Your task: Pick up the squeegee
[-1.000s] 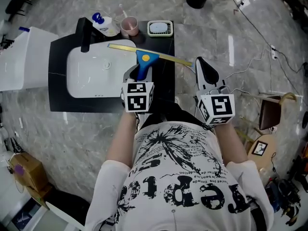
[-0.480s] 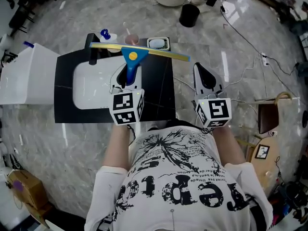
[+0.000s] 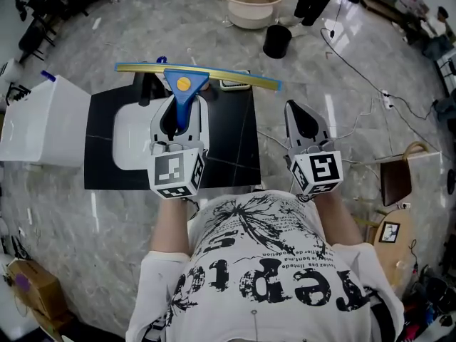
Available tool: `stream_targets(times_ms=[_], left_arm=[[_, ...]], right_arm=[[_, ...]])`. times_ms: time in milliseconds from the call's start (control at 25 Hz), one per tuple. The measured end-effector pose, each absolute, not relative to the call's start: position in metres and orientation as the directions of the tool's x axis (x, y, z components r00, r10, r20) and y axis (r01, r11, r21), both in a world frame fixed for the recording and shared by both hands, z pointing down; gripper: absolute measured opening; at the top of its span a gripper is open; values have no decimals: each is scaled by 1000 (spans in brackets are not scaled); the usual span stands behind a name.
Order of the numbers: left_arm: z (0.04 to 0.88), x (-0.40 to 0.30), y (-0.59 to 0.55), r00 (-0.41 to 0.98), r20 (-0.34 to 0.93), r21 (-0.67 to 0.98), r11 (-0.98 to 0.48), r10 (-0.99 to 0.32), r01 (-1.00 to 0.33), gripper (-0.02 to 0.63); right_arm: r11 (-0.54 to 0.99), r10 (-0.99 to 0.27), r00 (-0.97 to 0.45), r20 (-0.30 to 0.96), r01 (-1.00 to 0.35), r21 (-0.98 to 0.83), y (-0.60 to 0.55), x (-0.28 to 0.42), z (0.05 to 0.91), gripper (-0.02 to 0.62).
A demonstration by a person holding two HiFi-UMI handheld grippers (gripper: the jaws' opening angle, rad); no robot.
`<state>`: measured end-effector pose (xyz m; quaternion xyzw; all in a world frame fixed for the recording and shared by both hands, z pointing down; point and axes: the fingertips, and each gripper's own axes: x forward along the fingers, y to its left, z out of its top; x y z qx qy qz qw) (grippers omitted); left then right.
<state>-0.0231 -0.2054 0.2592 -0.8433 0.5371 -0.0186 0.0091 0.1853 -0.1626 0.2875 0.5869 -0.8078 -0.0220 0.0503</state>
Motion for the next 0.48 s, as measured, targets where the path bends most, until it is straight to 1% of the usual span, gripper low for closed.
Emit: stream_targets(times_ms=[160, 480], left_arm=[[250, -25, -203, 423, -9, -67, -422, -906, -904, 140], [250, -25, -205, 427, -11, -89, -424, -904, -901, 140]], right_arm=[[308, -951, -304, 51, -944, 116, -164, 185, 283, 14], [321, -947, -318, 41, -940, 120, -164, 181, 282, 13]])
